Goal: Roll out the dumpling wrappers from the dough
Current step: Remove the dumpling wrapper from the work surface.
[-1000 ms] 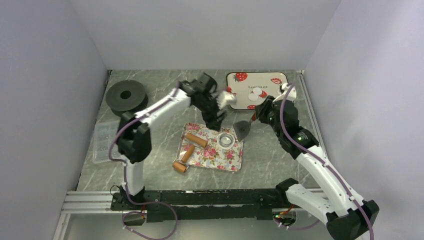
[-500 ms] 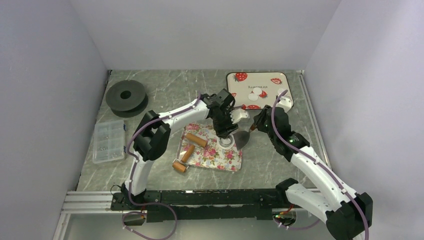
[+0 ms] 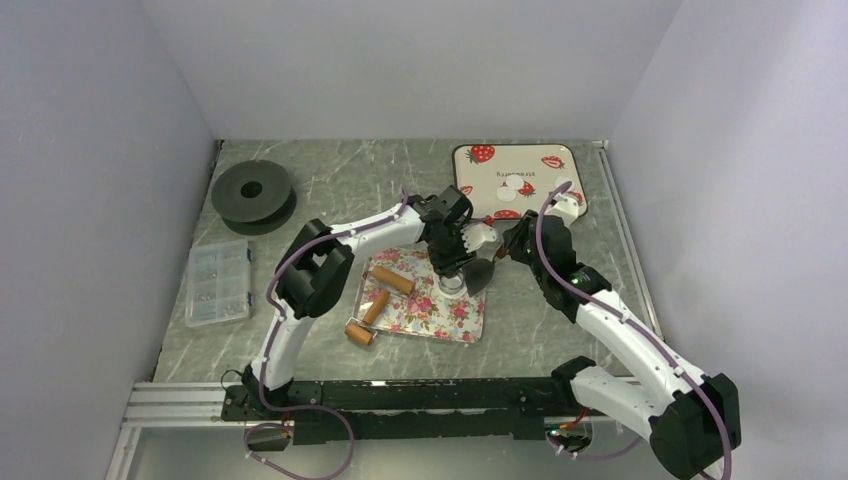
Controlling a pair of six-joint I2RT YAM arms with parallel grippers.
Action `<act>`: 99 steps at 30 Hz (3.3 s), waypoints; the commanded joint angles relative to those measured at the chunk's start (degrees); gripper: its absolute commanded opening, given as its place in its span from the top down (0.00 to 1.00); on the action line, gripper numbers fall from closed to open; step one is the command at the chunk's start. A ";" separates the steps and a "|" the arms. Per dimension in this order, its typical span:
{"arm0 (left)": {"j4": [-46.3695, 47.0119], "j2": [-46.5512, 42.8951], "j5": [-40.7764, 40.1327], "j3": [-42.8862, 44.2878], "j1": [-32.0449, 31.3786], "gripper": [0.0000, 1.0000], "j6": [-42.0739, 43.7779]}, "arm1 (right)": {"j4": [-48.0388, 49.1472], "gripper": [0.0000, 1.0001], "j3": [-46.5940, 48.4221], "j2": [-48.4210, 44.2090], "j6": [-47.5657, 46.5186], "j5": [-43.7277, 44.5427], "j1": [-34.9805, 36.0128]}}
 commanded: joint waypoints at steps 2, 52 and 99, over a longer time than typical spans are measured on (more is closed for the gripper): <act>2.08 -1.15 1.40 -0.98 -0.34 0.59 -0.59 | -1.94 1.00 4.06 -0.21 -4.16 0.75 0.08; -3.48 -5.97 7.33 -0.16 -0.43 0.44 0.95 | -6.78 1.00 12.79 5.65 -8.22 -10.77 2.01; 2.45 -5.36 1.19 -7.63 -4.96 1.00 7.62 | -6.90 1.00 14.90 14.67 -9.27 7.14 11.22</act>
